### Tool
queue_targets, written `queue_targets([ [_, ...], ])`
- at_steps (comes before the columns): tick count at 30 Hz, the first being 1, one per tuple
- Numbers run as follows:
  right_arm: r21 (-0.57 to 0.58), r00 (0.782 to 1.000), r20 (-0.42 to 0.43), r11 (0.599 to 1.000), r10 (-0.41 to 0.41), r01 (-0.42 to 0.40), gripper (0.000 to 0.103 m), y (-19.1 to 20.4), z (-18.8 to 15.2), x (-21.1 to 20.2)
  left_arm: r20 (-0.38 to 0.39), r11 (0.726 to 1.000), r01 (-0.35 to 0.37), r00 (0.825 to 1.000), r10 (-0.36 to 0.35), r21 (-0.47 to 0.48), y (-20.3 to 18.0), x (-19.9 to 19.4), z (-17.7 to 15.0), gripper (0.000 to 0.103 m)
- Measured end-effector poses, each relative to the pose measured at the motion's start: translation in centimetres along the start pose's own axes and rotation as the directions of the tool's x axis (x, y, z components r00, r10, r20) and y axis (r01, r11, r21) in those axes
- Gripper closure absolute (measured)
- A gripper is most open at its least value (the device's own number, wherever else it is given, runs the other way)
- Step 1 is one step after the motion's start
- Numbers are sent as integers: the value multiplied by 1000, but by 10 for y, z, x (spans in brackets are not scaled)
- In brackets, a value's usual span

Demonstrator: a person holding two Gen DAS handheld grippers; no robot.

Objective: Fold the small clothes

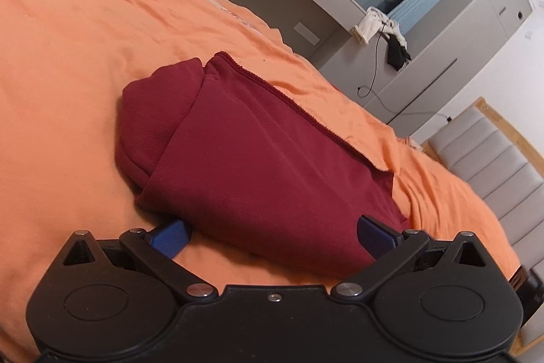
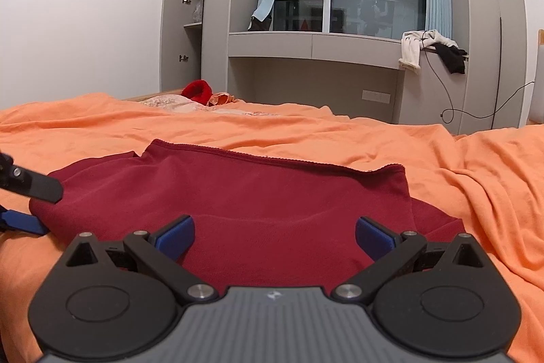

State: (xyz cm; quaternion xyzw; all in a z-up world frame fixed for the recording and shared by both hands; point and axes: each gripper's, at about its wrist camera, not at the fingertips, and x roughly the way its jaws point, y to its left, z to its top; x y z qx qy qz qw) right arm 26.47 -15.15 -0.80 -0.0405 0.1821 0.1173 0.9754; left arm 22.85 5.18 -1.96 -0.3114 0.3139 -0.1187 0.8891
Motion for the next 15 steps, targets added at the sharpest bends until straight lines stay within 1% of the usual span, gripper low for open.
queue_targets([
  [2,-15,1000,-15,1000,4,-5,0,4,-3,3,14,1000,7,1000,-6,-28,4,-1,0,1],
  [5,-35,998,-56,999,-4,2,0,8,-8,12,14,999,-4,1000,5,-54,9,3,0,1],
  [8,-45,996,-83,999,-11,7,0,12,-12,19,12,999,-23,1000,23,-35,6,6,0,1],
  [12,-65,997,-79,998,-23,18,0,15,-16,20,12,999,-44,999,44,-11,3,8,-2,1],
  [15,-67,997,-77,998,-23,18,0,15,-17,21,19,999,-43,999,43,-18,4,7,-2,1],
])
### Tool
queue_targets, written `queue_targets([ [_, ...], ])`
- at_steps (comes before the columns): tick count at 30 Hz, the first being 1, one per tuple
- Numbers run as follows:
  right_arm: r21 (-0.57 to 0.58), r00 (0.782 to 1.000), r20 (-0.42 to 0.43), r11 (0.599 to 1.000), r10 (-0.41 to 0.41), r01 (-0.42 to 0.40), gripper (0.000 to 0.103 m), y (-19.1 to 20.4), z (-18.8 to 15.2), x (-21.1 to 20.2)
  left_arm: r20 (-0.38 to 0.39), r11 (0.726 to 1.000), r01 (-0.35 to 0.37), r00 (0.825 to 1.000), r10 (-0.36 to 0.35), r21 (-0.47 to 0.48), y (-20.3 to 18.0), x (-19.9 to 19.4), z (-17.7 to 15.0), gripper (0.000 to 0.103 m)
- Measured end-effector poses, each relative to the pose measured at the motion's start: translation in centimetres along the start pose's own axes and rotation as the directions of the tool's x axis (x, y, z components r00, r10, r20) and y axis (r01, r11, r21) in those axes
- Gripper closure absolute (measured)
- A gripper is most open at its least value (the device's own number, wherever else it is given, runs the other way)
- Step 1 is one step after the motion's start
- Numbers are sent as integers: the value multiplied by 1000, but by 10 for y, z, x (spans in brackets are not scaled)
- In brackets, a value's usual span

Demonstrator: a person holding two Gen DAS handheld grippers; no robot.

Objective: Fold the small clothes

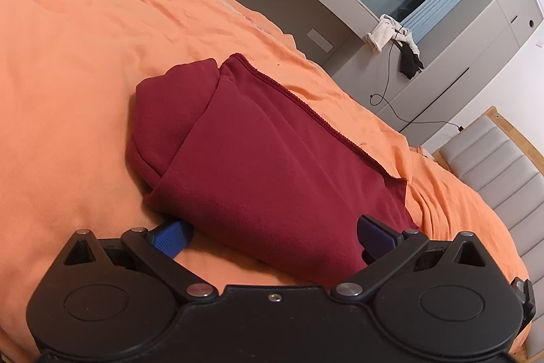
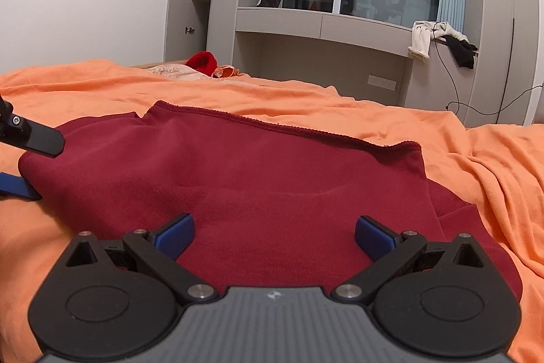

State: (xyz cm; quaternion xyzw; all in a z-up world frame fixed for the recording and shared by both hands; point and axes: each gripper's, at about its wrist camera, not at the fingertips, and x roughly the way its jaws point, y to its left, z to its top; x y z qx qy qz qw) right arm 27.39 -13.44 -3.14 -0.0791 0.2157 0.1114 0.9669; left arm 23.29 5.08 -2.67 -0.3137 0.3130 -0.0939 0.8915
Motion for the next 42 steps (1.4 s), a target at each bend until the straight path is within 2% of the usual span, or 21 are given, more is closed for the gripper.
queue_targets([
  [4,-2,1000,1,1000,-1,1,0,0,0,0,7,1000,-3,1000,3,-9,2,-1,-1,1],
  [11,-2,1000,2,1000,-1,1,0,-1,0,0,4,999,-25,1000,25,37,-3,2,-3,1],
  [17,-3,1000,3,1000,-1,1,0,-2,0,0,52,1000,-25,998,25,-4,2,5,-1,1],
  [20,-4,1000,4,1000,-2,2,0,-2,0,0,96,998,-65,993,67,-24,0,14,2,1],
  [24,-4,1000,3,1000,-2,2,0,-3,-1,0,140,988,-152,979,146,36,-11,33,3,1],
  [28,-6,1000,6,1000,-4,4,0,-4,0,0,174,984,-167,972,155,54,-14,32,1,1],
  [36,-11,1000,9,1000,-9,9,0,-4,-1,0,198,986,-159,969,147,48,-11,25,-2,5],
  [39,-10,1000,11,1000,-7,7,0,-3,-1,-1,208,986,-166,966,156,33,-9,22,-2,11],
  [42,7,998,61,1000,22,-23,0,-5,0,-9,218,984,-179,961,172,12,-7,18,-3,19],
])
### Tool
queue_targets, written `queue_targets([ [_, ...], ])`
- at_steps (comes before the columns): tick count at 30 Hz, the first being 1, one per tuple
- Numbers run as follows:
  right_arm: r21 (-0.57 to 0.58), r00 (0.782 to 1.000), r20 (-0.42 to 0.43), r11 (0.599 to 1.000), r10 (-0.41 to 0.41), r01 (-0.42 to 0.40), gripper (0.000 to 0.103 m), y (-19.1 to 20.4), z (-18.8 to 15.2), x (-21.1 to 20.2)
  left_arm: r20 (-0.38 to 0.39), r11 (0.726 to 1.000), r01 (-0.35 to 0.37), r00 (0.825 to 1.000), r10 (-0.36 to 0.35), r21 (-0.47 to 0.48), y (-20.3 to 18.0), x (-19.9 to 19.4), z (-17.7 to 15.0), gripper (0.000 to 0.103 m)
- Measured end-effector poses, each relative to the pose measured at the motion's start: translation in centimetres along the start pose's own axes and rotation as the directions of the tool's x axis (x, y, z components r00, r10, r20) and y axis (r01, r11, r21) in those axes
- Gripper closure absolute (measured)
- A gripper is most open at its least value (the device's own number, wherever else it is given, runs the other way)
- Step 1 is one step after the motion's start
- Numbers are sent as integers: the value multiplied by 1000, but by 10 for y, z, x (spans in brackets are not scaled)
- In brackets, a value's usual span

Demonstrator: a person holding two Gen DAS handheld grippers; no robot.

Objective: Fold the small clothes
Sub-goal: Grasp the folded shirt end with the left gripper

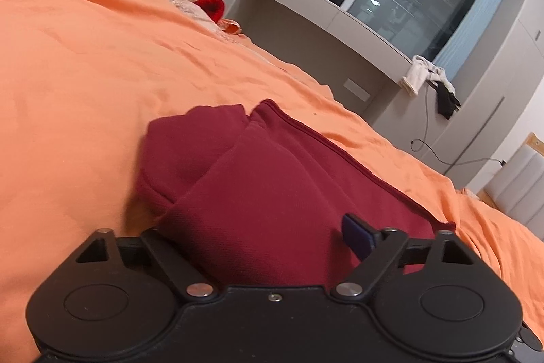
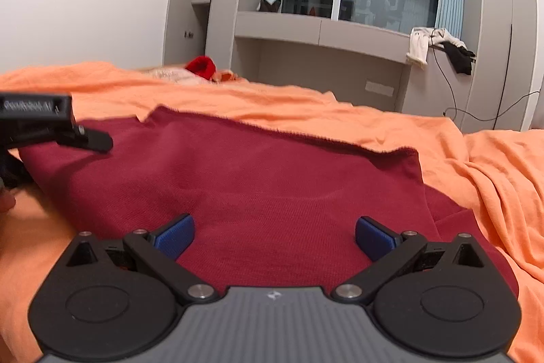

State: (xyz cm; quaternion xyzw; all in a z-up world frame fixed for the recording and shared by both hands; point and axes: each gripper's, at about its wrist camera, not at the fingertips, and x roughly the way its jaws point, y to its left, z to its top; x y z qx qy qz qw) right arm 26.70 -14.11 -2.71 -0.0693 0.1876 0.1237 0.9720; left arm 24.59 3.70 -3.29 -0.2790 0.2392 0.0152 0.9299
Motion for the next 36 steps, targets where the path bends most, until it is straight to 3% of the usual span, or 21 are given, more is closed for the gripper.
queue_targets([
  [3,13,999,37,999,38,-39,0,3,4,-4,9,1000,-10,1000,10,-15,3,-2,0,25],
  [8,-20,999,-16,999,28,-28,0,15,9,11,14,999,-32,999,32,-19,4,-4,0,32],
  [11,-42,999,-45,999,24,-25,0,18,6,18,14,999,-32,999,32,-25,6,-5,0,33],
  [25,-60,1000,-22,998,9,-10,0,24,-3,18,23,999,-20,1000,21,-25,5,-5,0,32],
  [27,-59,1000,-23,998,10,-12,0,24,-2,18,32,999,-21,999,23,-36,6,-5,1,38],
  [29,-48,999,-28,999,22,-24,0,23,-2,16,37,998,-42,998,44,-42,7,-5,1,56],
  [32,-7,997,-22,997,71,-71,0,13,4,9,10,996,-75,997,75,-39,4,-1,7,72],
  [36,53,996,31,995,82,-83,0,-6,12,-8,25,997,-73,997,73,6,-8,-3,17,86],
])
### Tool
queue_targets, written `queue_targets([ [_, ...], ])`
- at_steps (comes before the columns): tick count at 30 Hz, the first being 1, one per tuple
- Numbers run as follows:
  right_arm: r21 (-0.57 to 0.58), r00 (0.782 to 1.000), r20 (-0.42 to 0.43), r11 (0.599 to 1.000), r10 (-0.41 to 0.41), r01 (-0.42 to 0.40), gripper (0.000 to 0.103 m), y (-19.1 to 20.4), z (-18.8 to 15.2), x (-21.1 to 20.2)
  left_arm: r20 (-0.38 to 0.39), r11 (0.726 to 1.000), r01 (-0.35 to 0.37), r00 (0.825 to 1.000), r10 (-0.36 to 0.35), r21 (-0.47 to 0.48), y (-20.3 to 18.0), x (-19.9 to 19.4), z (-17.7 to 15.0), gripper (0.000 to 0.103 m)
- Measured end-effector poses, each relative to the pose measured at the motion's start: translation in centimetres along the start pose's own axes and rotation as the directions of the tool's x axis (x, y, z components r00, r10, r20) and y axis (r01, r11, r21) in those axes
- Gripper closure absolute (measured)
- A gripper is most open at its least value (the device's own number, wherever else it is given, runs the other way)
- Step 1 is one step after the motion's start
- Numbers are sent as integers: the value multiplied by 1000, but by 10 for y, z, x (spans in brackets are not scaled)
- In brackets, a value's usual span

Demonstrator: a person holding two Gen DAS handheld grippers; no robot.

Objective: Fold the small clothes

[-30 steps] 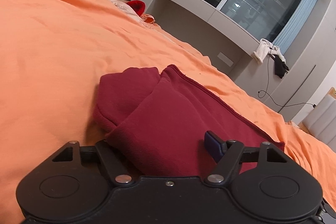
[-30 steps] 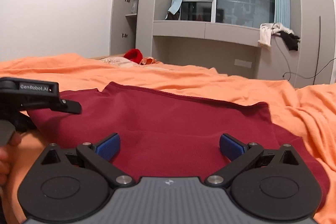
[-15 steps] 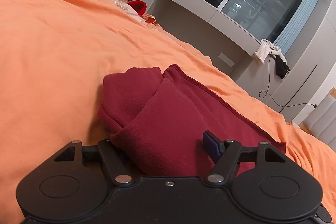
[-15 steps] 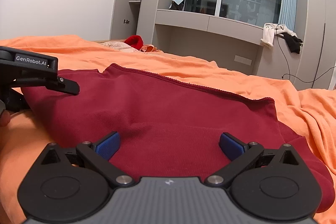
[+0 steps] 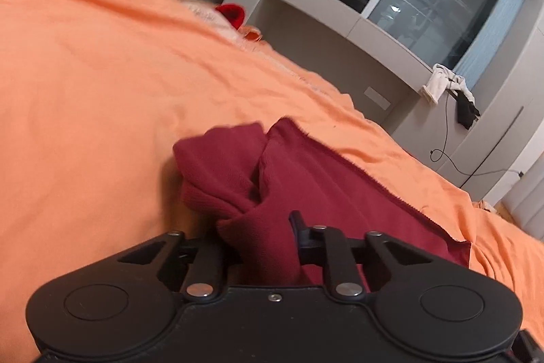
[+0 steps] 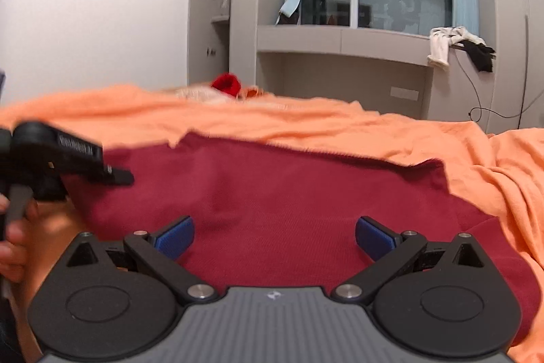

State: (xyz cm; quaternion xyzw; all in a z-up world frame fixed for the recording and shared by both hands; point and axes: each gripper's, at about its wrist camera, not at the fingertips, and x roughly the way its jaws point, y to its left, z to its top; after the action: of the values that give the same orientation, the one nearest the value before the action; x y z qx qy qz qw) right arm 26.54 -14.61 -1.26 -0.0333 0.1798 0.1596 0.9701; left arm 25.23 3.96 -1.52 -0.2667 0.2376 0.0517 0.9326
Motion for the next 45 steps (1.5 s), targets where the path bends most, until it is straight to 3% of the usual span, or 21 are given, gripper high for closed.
queue_targets([
  [6,29,993,30,993,-114,113,0,-35,6,-23,60,982,38,997,-50,184,-42,-7,11,89],
  [12,147,972,58,965,-228,218,0,-87,5,-53,27,911,133,987,-156,389,-113,-3,16,91],
  [18,225,943,48,923,-331,312,0,-135,-1,-79,-41,785,261,956,-289,562,-185,-10,-10,92],
  [24,363,920,25,861,-391,356,0,-178,-3,-96,-184,629,370,921,-342,684,-223,-15,-65,92],
  [26,406,919,17,842,-395,354,0,-188,-4,-98,-219,586,382,918,-332,715,-226,-16,-83,92],
  [30,446,923,-8,824,-385,348,0,-197,-7,-96,-212,504,353,925,-315,789,-221,-22,-112,89],
  [33,433,930,-32,834,-365,342,0,-196,-8,-87,-227,483,361,922,-314,798,-217,-24,-115,83],
  [36,418,938,-50,846,-343,332,0,-192,-7,-78,-239,456,378,912,-334,805,-212,-30,-114,65],
  [38,423,943,-49,848,-330,319,0,-190,-6,-74,-242,434,403,893,-380,805,-205,-38,-113,37],
  [40,434,950,-52,849,-309,300,0,-190,-5,-70,-228,412,418,871,-435,810,-197,-46,-114,23],
  [43,456,959,-56,848,-277,271,0,-190,-3,-64,-209,390,408,863,-461,825,-188,-54,-117,22],
  [45,464,964,-53,849,-259,254,0,-188,-3,-60,-182,405,393,865,-468,825,-182,-57,-116,22],
])
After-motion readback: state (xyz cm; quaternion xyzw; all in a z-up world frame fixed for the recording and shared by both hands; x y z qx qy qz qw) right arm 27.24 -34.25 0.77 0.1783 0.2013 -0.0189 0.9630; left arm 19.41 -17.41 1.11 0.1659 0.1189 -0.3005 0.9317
